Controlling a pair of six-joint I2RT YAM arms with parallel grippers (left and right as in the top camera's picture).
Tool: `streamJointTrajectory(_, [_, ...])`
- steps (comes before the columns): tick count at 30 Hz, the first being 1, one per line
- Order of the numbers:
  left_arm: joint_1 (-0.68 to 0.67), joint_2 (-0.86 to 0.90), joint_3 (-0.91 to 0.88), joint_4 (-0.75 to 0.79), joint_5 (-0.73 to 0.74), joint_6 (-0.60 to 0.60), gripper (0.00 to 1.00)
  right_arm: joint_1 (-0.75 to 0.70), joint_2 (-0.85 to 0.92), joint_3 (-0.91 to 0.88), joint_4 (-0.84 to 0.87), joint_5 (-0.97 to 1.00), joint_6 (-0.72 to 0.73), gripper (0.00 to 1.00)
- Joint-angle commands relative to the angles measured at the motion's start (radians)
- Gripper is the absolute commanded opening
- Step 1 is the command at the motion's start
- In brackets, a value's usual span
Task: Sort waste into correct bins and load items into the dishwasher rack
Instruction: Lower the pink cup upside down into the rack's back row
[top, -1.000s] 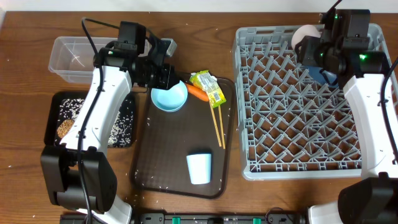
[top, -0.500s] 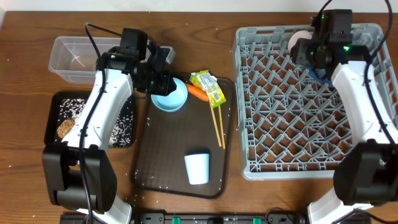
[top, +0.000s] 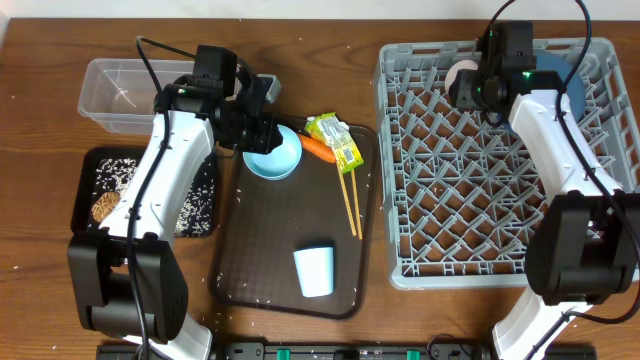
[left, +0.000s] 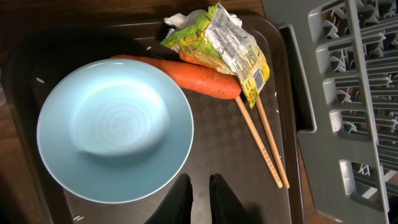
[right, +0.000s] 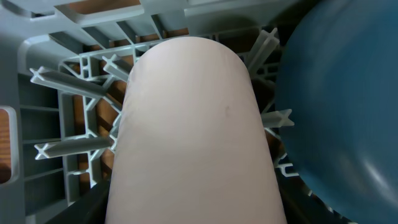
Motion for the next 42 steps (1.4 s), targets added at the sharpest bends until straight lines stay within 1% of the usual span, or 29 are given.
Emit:
streamJointTrajectory(1, [0.003,-0.004,-0.011,0.001,-0.013,-0.001,0.13,0.009,0.008,0.021,0.008,0.021,0.000,0.17])
streamJointTrajectory(4, [0.003,-0.004,-0.011,0.001,-0.012,-0.001,0.13,0.009,0.008,0.021,0.027,0.027,0.000,0.20])
streamJointTrajectory(6, [0.003,-0.004,-0.011,0.001,-0.013,-0.001,0.13,0.009,0.008,0.021,0.045,0.028,0.000,0.27])
streamJointTrajectory(8, [0.003,-0.004,-0.011,0.001,-0.013,-0.001,0.13,0.009,0.008,0.021,0.062,0.028,0.001,0.36])
streamJointTrajectory(11, [0.003,-0.004,-0.011,0.001,-0.013,-0.001,0.13,0.009,0.008,0.021,0.077,0.028,0.008,0.44])
streamJointTrajectory(15, [0.003,-0.004,-0.011,0.001,-0.013,-0.001,0.13,0.009,0.008,0.021,0.085,0.028,0.008,0.48])
streamJointTrajectory(21, [0.003,-0.004,-0.011,0.001,-0.013,-0.001,0.13,0.009,0.008,0.021,0.106,0.028,0.020,0.61])
streamJointTrajectory(23, [0.003,-0.004,-0.011,0.001,-0.013,-0.001,0.13,0.008,0.008,0.022,0.111,0.028,0.027,0.63])
streamJointTrajectory(34, [0.003,-0.004,-0.011,0.001,-0.012,-0.001,0.13,0.004,0.008,0.027,0.121,0.028,0.026,0.64])
streamJointTrajectory(36, [0.003,-0.004,-0.011,0.001,-0.012,-0.001,0.13,0.004,0.008,0.027,0.121,0.028,0.026,0.66])
streamJointTrajectory(39, [0.003,-0.004,-0.011,0.001,-0.012,-0.001,0.13,0.003,0.008,0.027,0.121,0.029,0.026,0.74])
streamJointTrajectory(42, [0.003,-0.004,-0.011,0.001,-0.012,-0.001,0.13,0.004,0.008,0.027,0.121,0.028,0.026,0.79])
